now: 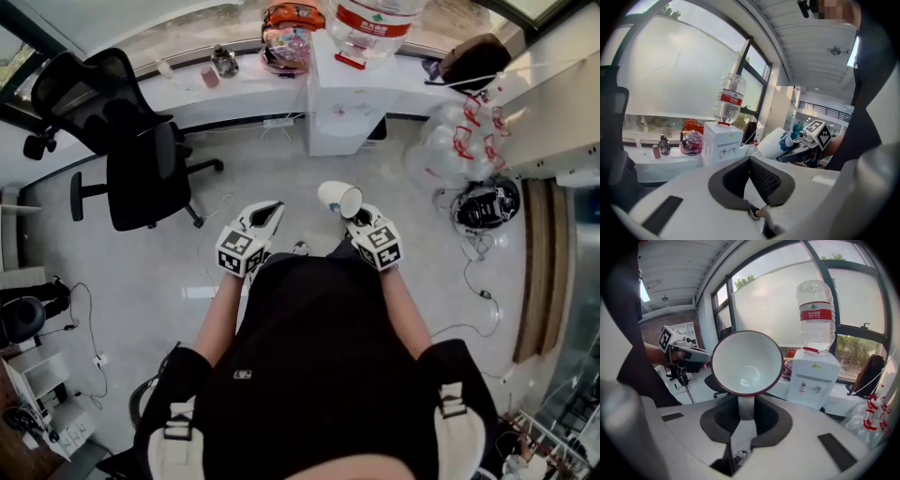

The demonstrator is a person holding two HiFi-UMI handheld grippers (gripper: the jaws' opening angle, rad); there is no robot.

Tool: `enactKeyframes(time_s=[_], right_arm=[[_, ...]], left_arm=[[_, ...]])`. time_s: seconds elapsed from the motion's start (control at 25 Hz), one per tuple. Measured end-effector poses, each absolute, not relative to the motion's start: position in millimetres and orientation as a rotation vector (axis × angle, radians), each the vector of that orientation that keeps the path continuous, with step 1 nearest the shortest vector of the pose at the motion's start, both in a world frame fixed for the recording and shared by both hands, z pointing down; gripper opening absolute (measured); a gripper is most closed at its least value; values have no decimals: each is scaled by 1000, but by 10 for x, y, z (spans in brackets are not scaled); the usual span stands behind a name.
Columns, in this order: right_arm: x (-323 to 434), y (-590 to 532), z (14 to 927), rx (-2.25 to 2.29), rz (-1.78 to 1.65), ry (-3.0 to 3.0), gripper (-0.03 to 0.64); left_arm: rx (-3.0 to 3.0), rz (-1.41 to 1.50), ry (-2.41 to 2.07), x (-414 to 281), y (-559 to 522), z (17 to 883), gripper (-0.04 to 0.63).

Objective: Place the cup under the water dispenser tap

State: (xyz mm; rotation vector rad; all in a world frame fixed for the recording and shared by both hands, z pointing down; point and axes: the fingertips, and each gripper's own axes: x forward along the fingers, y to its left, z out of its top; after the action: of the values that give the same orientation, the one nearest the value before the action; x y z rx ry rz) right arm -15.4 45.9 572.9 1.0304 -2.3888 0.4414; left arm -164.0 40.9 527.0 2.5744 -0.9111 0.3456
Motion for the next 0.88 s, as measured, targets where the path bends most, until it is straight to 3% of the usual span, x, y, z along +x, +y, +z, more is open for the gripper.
enactKeyframes(time_s=[0.88], right_arm=[[-78, -126, 5925, 914, 471, -2397, 37]], left_arm=[[2497, 362, -1029, -1652, -105, 5395, 0]])
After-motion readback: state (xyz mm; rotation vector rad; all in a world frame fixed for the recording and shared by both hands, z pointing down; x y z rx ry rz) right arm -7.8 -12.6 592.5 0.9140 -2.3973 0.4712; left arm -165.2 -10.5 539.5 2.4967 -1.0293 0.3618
